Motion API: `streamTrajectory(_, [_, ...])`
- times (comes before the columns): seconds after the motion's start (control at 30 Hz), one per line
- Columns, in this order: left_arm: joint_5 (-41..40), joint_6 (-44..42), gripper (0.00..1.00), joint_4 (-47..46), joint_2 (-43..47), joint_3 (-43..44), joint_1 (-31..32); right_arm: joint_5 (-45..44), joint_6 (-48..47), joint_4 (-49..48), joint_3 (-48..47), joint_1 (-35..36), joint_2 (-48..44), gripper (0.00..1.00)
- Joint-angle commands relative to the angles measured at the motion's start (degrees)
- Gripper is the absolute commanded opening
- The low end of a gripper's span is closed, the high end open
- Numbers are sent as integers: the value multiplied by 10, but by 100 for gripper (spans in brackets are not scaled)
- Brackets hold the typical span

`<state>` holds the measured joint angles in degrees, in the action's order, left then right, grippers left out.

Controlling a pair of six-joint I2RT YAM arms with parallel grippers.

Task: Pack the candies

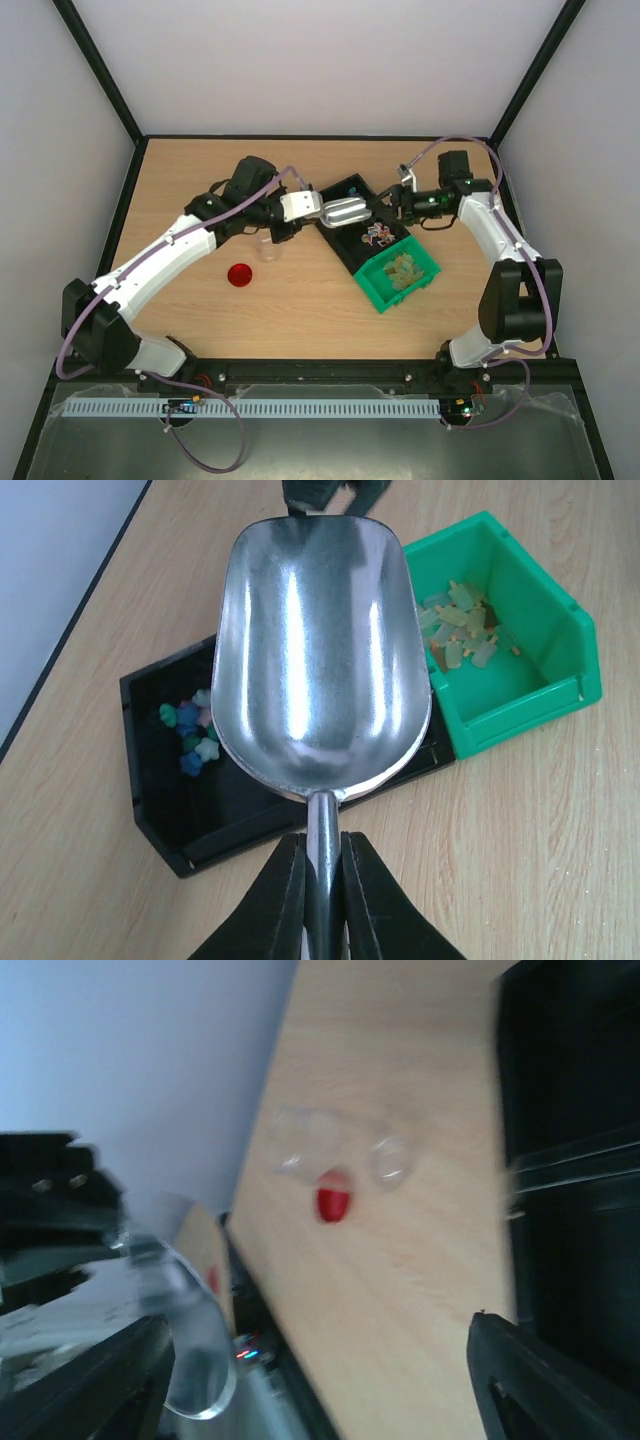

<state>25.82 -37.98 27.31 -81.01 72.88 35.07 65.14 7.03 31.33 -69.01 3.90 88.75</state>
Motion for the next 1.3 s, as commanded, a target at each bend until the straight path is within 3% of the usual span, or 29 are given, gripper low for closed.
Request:
streamTrajectory(0.0, [-28, 69, 2, -6, -16, 13, -8, -183, -78, 44, -63, -25, 23, 85])
streamTrajectory(0.13, [-89, 101, 2, 72, -77, 79, -8, -325, -119, 35, -90, -26, 53, 86])
streamTrajectory(0.5, [-220, 135, 2, 276, -279, 329, -5, -436, -144, -18, -85, 1, 124, 72])
streamTrajectory(0.77, [-281, 123, 2, 359, -378, 438, 7, -457, -143, -45, -73, 23, 145, 65])
streamTrajectory(1.03, [-312, 122, 2, 386, -424, 458, 26, -466, -133, -74, -40, 32, 154, 59])
streamTrajectory(1.27, [-339, 126, 2, 416, -476, 504, 33, -468, -132, -92, -24, 44, 157, 46])
